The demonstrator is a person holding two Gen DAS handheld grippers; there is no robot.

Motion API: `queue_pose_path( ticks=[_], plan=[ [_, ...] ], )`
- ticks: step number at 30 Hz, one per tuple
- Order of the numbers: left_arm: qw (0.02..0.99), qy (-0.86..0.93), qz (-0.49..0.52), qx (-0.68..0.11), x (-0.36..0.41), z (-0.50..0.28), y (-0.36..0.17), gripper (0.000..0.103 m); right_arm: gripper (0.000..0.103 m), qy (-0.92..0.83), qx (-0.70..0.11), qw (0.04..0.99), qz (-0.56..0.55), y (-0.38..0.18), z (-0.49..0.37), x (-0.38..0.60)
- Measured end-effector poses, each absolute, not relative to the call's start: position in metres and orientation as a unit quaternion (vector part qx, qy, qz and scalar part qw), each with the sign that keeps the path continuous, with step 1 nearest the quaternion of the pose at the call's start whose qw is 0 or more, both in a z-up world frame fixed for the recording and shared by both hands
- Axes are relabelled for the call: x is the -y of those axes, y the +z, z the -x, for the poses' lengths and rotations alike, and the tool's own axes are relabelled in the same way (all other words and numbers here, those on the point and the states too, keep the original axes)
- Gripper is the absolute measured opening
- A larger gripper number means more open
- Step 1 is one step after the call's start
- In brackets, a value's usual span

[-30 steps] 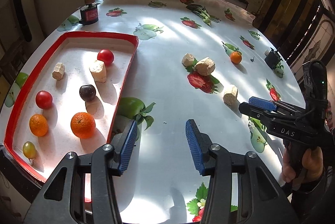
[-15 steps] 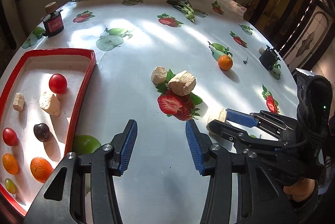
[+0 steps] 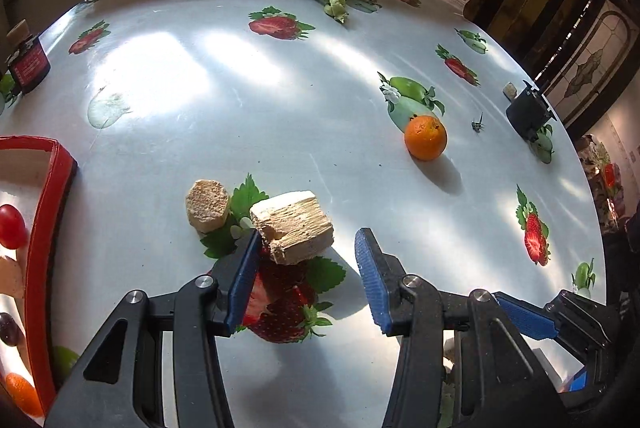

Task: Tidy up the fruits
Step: 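Grasp a foam block with the left tool while the right tool grasps another foam block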

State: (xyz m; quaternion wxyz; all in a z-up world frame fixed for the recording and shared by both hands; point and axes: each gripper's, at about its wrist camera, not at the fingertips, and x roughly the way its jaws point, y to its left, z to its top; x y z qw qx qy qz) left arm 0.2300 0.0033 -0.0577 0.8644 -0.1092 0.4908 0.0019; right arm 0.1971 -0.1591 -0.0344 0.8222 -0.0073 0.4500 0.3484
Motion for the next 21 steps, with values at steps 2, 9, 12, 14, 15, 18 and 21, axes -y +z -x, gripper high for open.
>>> queue_pose_path(
  ticks=[2,9,12,14,15,18,21],
  plan=[
    [0.868,0.001,0.104,-0.486,-0.003,-0.231,-0.059,0.045,0.039,0.346,-0.45,0.823,0.004,-0.034,-0.197,0.162],
    [0.869,-0.006,0.102,-0.485,-0.007,-0.223,-0.057,0.028,0.039,0.34,-0.449,0.827,-0.005,-0.033,-0.196,0.171],
    [0.871,-0.011,0.101,-0.481,-0.006,-0.211,-0.052,0.028,0.039,0.341,-0.445,0.828,-0.005,-0.03,-0.194,0.172],
    [0.872,-0.008,0.1,-0.479,-0.007,-0.202,-0.048,0.028,0.039,0.343,-0.443,0.828,-0.004,-0.028,-0.192,0.171],
    [0.873,-0.007,0.1,-0.477,-0.008,-0.198,-0.047,0.028,0.039,0.344,-0.442,0.829,-0.003,-0.027,-0.19,0.17],
    [0.874,-0.001,0.105,-0.474,-0.013,-0.186,-0.043,0.028,0.039,0.346,-0.44,0.828,0.0,-0.024,-0.187,0.166],
    [0.875,0.008,0.105,-0.472,-0.017,-0.176,-0.041,0.028,0.039,0.35,-0.439,0.827,0.005,-0.022,-0.183,0.161]
  ],
)
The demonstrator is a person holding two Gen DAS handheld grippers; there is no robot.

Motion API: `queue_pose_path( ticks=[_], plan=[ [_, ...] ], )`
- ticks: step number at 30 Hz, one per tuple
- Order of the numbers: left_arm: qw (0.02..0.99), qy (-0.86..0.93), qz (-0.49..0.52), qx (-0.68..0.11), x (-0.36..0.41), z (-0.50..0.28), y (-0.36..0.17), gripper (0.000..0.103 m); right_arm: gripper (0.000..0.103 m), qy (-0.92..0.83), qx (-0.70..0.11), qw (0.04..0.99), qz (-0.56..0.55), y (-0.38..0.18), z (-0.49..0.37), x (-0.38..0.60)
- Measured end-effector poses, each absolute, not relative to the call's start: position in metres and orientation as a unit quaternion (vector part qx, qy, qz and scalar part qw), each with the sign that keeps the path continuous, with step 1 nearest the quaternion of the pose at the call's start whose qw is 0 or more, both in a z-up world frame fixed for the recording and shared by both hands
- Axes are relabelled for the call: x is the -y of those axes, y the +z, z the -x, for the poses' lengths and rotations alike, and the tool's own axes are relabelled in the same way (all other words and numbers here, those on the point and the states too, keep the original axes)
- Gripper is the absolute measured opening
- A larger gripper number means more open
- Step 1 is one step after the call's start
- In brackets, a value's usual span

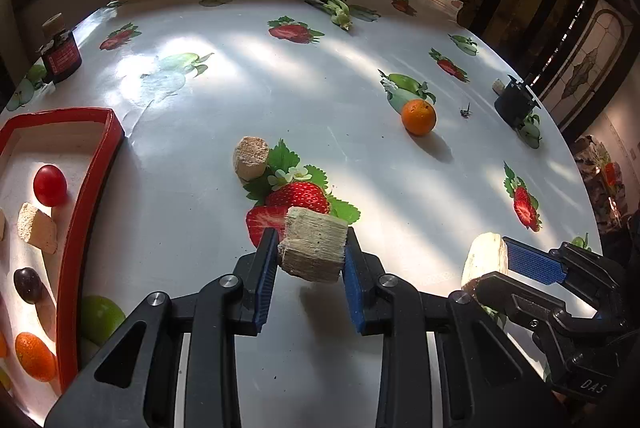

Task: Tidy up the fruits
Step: 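Grasp a foam block with the left tool while the right tool grasps another foam block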

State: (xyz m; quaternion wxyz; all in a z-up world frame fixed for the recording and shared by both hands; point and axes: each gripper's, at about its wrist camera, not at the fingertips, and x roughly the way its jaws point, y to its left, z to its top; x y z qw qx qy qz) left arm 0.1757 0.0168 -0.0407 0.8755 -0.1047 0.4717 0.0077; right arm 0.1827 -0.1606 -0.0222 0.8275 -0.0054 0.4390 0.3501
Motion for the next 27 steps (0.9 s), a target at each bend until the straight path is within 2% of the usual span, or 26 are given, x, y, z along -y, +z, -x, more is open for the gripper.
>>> queue_pose_path(
  ticks=[27],
  plan=[
    [0.881,0.081,0.141,-0.444,-0.081,-0.092,-0.026,0.028,0.039,0.391,-0.434,0.81,0.049,-0.015,-0.145,0.105]
  ],
)
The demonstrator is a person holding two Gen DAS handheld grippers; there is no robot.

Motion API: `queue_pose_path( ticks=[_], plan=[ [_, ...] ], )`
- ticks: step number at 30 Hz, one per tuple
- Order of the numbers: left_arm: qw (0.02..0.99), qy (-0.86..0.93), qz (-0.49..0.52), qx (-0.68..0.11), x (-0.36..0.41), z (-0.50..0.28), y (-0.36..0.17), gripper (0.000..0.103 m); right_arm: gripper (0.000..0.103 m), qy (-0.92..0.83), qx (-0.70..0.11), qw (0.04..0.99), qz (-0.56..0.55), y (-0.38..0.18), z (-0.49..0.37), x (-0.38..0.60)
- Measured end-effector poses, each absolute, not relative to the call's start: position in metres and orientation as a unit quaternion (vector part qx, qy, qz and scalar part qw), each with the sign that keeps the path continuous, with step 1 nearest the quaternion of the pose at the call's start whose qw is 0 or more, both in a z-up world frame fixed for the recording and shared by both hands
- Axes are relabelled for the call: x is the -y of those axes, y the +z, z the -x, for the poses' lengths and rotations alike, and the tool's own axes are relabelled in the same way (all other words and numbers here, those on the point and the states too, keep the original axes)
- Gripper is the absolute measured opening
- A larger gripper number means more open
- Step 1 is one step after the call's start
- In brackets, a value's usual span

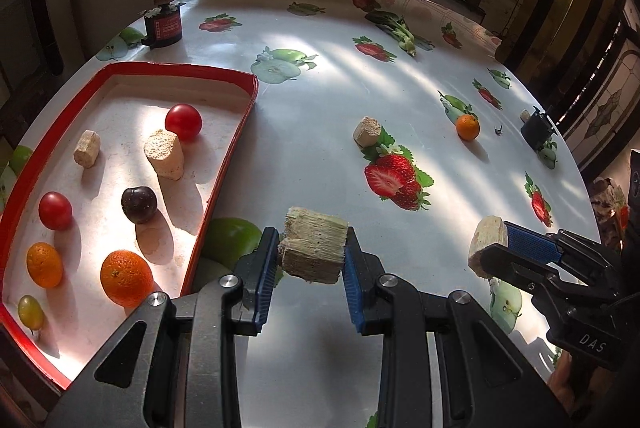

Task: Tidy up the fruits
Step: 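Grasp a foam block with the left tool while the right tool grasps another foam block, then carry both foam blocks into the tray and open both tools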

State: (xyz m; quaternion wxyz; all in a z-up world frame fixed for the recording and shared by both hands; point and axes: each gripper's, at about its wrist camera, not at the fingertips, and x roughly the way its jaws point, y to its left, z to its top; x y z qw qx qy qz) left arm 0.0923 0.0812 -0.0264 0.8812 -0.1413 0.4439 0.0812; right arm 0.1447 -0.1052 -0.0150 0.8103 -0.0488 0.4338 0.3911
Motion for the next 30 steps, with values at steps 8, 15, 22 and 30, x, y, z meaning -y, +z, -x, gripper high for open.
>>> queue_pose_path(
  ticks=[8,15,22,30],
  plan=[
    [0.879,0.104,0.148,-0.44,-0.1,-0.074,-0.027,0.028,0.039,0.404,-0.433,0.804,0.059,-0.014,-0.137,0.089],
    [0.878,0.118,0.153,-0.437,-0.114,-0.062,-0.028,0.028,0.039,0.416,-0.43,0.798,0.069,-0.013,-0.13,0.072],
    [0.878,0.129,0.159,-0.433,-0.124,-0.053,-0.027,0.028,0.039,0.429,-0.427,0.792,0.079,-0.011,-0.124,0.054],
    [0.877,0.143,0.166,-0.428,-0.142,-0.042,-0.026,0.028,0.039,0.445,-0.425,0.783,0.088,-0.01,-0.117,0.031]
  ],
)
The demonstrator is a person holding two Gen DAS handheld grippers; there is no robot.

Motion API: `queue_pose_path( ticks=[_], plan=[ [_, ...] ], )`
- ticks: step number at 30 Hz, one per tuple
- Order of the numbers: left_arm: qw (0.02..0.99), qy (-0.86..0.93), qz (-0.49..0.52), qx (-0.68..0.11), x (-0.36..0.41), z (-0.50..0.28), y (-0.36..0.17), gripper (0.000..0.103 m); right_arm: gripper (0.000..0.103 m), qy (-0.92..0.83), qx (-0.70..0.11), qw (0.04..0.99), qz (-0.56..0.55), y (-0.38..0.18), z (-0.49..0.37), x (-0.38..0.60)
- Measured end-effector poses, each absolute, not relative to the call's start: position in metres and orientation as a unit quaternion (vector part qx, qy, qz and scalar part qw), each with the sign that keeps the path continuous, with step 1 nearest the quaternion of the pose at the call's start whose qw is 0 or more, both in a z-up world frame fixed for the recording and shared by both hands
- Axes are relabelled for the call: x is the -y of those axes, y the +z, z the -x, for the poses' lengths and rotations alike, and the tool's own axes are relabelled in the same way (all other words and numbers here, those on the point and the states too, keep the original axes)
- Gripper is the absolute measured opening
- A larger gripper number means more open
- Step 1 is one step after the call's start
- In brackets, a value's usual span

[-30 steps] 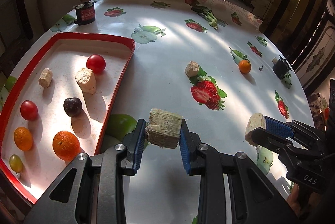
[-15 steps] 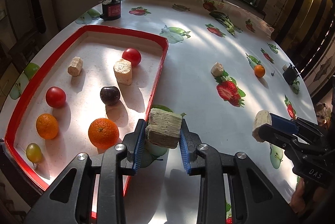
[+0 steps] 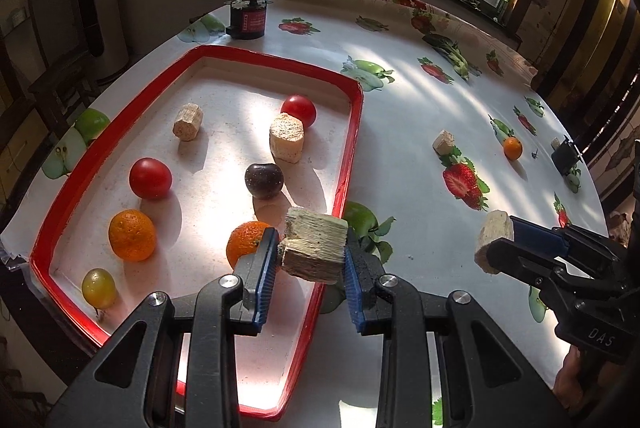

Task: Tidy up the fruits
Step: 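Carry both foam blocks into the tray and open both tools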

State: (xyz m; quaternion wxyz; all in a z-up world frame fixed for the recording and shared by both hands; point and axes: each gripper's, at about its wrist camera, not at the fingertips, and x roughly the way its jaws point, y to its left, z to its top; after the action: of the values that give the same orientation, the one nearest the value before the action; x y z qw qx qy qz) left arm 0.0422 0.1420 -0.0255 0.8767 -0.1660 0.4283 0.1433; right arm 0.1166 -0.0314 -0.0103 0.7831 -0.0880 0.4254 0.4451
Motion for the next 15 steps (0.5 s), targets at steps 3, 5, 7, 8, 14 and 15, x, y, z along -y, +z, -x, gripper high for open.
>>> queue_pose_path(
  ticks=[3,5,7,8,14,15],
  plan=[
    [0.876,0.151,0.169,-0.426,-0.151,-0.037,-0.025,0.028,0.038,0.452,-0.424,0.78,0.09,-0.009,-0.114,0.022],
    [0.875,0.157,0.172,-0.424,-0.158,-0.034,-0.024,0.028,0.038,0.457,-0.423,0.778,0.091,-0.008,-0.112,0.016],
    [0.874,0.164,0.175,-0.422,-0.165,-0.03,-0.023,0.028,0.038,0.46,-0.421,0.776,0.092,-0.007,-0.111,0.01],
    [0.874,0.168,0.176,-0.421,-0.169,-0.028,-0.023,0.028,0.038,0.462,-0.42,0.775,0.093,-0.006,-0.111,0.007],
    [0.87,0.187,0.184,-0.417,-0.193,-0.018,-0.022,0.028,0.038,0.475,-0.42,0.767,0.097,-0.006,-0.108,-0.013],
    [0.87,0.189,0.185,-0.416,-0.196,-0.016,-0.022,0.028,0.038,0.477,-0.42,0.766,0.098,-0.006,-0.108,-0.016]
  ],
)
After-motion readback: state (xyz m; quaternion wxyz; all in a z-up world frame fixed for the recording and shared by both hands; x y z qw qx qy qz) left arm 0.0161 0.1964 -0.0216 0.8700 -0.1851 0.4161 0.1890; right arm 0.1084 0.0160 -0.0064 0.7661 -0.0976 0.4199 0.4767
